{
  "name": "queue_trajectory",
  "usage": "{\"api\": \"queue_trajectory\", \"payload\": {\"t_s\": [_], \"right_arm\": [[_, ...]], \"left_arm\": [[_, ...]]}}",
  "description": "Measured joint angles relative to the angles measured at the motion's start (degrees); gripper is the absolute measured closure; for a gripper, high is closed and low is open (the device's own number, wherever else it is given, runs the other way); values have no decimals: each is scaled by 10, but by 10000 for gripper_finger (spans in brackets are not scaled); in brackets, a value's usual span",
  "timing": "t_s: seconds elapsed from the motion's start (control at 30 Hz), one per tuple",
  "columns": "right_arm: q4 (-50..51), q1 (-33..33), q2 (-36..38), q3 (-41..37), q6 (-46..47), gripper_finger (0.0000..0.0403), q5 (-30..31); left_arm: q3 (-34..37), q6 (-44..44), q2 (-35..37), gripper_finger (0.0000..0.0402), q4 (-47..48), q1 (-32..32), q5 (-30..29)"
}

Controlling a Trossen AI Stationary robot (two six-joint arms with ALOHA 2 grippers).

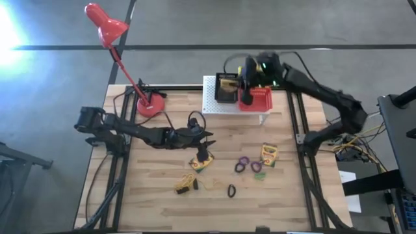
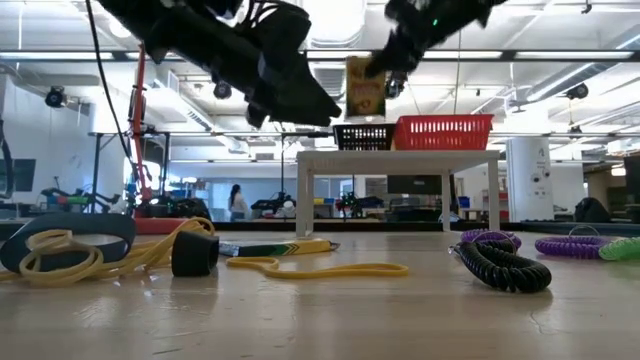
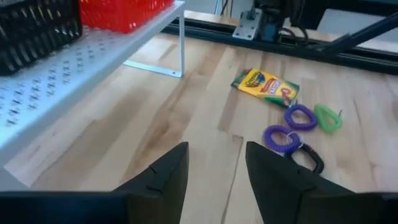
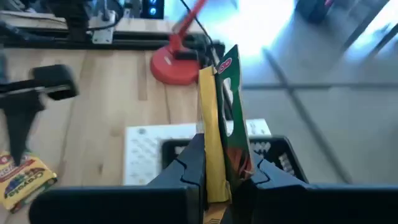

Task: Pick & Place Office Desk Supplies
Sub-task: Put the middle crayon box into the black basket on the shelf

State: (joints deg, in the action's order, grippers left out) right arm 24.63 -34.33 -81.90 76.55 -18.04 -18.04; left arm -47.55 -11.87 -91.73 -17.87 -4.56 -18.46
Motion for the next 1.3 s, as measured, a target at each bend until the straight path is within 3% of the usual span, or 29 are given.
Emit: {"api": "queue_trajectory", "payload": {"t_s": [0.2,0.43,0.67,1.07,1.3], "right_arm": [[73,-55,-99,65,17,373,-55],[88,-83,-146,100,80,373,-161],[95,-87,-165,98,102,345,-167],[92,-100,-137,100,81,230,-164],[81,-79,-75,90,40,222,-163]], "left_arm": [[27,-4,-4,238,-69,0,0],[29,-6,-3,238,-73,0,0],[29,-6,-3,238,-76,0,0],[29,-17,-4,238,-76,0,0],[29,-17,-3,238,-76,2,-19]]}}
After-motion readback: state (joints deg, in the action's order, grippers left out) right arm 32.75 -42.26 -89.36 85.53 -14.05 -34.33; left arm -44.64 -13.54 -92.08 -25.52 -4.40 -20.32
